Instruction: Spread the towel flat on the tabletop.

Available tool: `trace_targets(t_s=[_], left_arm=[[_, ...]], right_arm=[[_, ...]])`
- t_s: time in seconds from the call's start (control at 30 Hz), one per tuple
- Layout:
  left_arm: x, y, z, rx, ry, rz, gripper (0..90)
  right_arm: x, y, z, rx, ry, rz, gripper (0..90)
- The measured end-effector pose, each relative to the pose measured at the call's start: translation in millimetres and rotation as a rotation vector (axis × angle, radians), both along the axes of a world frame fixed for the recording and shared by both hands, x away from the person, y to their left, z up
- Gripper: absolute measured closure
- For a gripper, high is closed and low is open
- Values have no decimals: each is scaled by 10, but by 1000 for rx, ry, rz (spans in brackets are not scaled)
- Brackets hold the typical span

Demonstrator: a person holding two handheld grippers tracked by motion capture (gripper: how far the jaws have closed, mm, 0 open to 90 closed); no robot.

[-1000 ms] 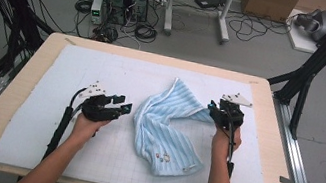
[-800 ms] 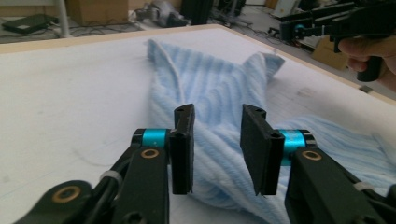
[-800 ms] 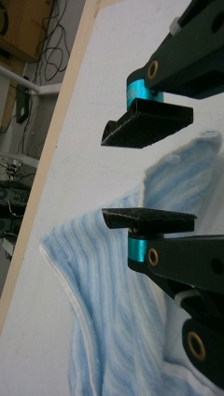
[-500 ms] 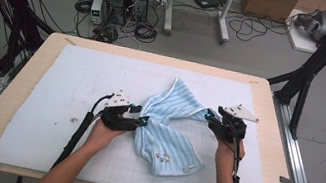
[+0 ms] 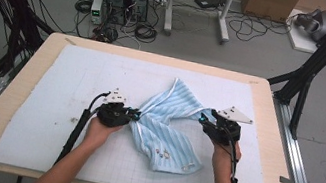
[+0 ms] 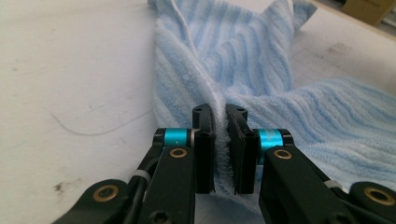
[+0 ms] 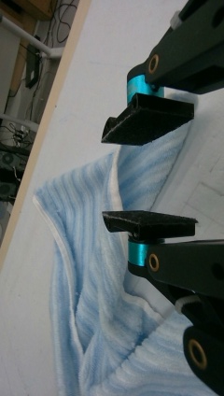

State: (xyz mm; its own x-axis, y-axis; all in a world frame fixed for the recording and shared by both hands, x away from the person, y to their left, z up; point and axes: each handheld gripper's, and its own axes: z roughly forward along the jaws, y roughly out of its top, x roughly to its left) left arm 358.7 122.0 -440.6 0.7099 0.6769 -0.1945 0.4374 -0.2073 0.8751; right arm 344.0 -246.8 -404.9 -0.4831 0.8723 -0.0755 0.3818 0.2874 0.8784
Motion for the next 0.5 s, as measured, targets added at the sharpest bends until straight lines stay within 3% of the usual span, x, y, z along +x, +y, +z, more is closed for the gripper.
trace_targets(t_s=[0.17,0.27,0.43,0.5], left_arm=[[39,157,-5,-22,-17,9,839],[65,260,2,-31,-32,44,840],[121,416,3,-16,-49,128,836],[157,488,-19,-17,-10,196,753]], right_arm=[[-17,64,-68,-5,27,27,549],[-18,98,-87,-12,31,44,552],[-18,207,-126,-9,51,79,572],[-12,275,-148,-15,56,98,574]])
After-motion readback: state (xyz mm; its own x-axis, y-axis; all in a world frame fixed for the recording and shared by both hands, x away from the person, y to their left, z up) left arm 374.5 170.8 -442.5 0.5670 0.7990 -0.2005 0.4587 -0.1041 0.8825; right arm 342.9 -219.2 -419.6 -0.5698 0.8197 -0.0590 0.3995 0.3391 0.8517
